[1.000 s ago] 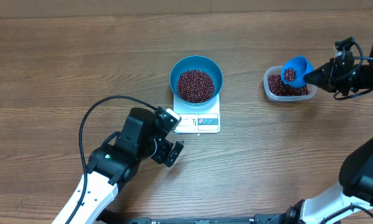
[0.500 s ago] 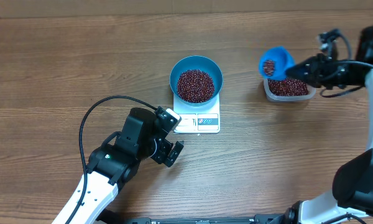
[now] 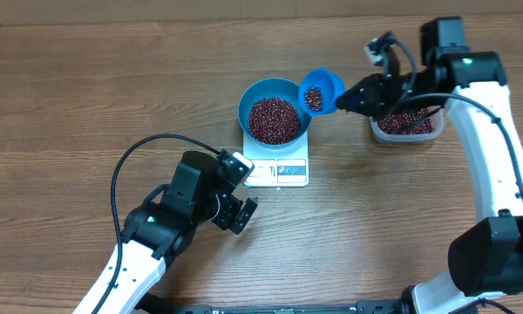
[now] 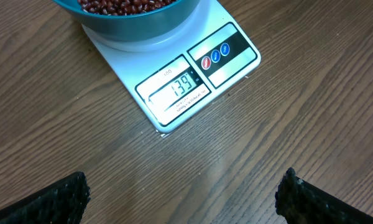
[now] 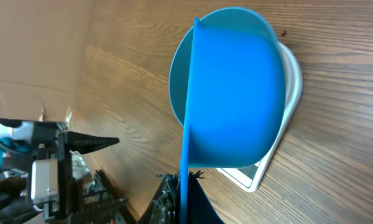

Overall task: Scoop item into bowl and weigh 150g on scale
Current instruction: 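Carry the filled scoop over the teal bowl, then tilt the scoop slowly to trickle beans into the teal bowl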

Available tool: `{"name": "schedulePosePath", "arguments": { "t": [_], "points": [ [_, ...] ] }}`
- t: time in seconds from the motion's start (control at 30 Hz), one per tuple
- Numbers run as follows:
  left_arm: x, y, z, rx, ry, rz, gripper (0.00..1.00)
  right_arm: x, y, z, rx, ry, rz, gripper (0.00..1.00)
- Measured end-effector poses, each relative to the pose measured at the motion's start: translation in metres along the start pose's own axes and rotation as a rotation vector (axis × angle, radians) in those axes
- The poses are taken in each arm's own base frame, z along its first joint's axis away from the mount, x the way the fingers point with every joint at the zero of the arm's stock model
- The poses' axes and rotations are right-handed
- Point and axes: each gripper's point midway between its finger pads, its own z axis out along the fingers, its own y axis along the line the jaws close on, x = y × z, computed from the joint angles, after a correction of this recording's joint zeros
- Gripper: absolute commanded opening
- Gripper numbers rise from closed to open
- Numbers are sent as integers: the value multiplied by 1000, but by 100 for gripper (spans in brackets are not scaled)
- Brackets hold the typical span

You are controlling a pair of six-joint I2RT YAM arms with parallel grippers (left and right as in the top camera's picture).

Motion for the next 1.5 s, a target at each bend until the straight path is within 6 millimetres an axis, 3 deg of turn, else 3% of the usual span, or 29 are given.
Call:
{"name": "schedulePosePath", "arguments": {
  "t": [0.27,0.53,0.93,1.5],
  "points": [
    [0,0,0,0,0,0,99,-2,14,32,104,27,-77,4],
    [0,0,0,0,0,0,100,-6,9,50,276,22,-131,4],
    [0,0,0,0,0,0,99,-15,9,63,464,-14,-240,4],
    [0,0,0,0,0,0,100,-19,8,65,551,-24,-302,4]
  ]
}}
